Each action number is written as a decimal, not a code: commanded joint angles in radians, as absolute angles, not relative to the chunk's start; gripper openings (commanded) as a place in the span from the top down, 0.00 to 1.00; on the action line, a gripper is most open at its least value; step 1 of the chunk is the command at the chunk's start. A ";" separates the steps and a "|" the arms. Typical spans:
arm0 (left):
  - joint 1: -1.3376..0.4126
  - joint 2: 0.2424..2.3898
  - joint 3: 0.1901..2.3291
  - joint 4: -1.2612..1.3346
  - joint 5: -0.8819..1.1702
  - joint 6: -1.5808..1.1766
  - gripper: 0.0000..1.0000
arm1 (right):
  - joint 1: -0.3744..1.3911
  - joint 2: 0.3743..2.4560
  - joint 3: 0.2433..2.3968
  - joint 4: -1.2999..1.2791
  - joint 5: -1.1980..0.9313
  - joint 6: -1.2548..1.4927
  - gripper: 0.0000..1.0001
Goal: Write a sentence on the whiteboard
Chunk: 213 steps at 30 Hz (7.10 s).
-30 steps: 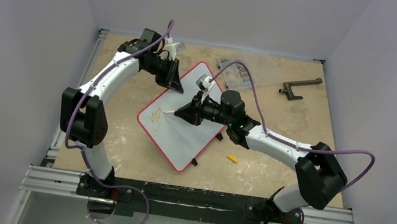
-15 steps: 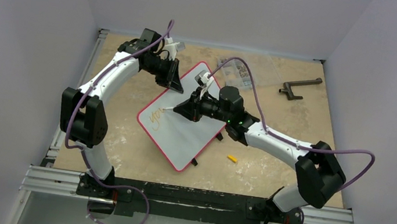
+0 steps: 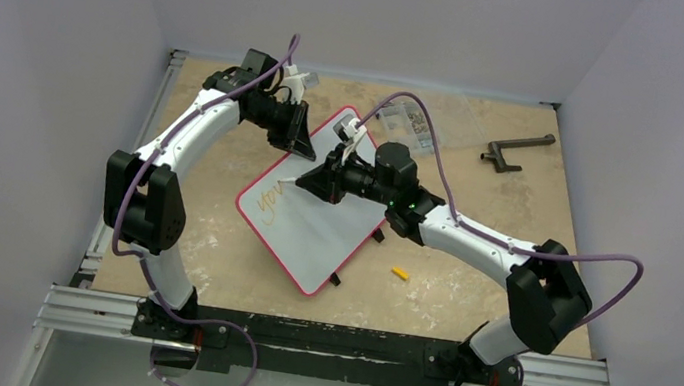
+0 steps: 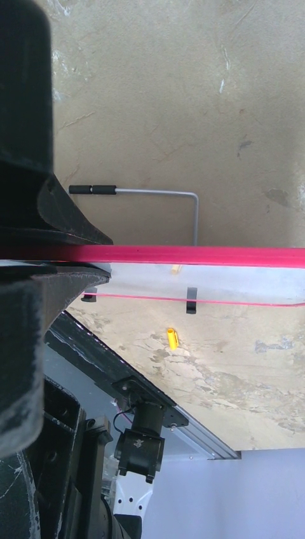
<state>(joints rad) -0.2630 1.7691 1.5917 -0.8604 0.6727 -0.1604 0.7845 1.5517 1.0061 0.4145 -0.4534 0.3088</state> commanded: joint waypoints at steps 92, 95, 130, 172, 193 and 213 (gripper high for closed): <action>-0.282 1.718 1.565 -0.904 0.444 -0.121 1.00 | 0.753 1.439 0.980 0.502 -0.426 0.313 1.00; -0.282 1.719 1.568 -0.903 0.446 -0.121 1.00 | 0.753 1.457 0.992 0.510 -0.428 0.320 1.00; -0.281 1.713 1.568 -0.900 0.453 -0.124 1.00 | 0.753 1.502 0.910 0.541 -0.418 0.343 1.00; -0.281 1.707 1.564 -0.899 0.453 -0.126 1.00 | 0.762 1.399 0.884 0.532 -0.372 0.296 1.00; -0.282 1.709 1.564 -0.899 0.455 -0.127 1.00 | 0.762 1.461 0.931 0.533 -0.365 0.291 1.00; -0.282 1.710 1.564 -0.899 0.455 -0.129 1.00 | 0.762 1.464 0.864 0.514 -0.357 0.276 1.00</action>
<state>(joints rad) -0.2817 1.7275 1.5742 -0.8688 0.6430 -0.1989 0.7647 1.4792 0.9009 0.5171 -0.3840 0.3031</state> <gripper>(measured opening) 0.076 0.090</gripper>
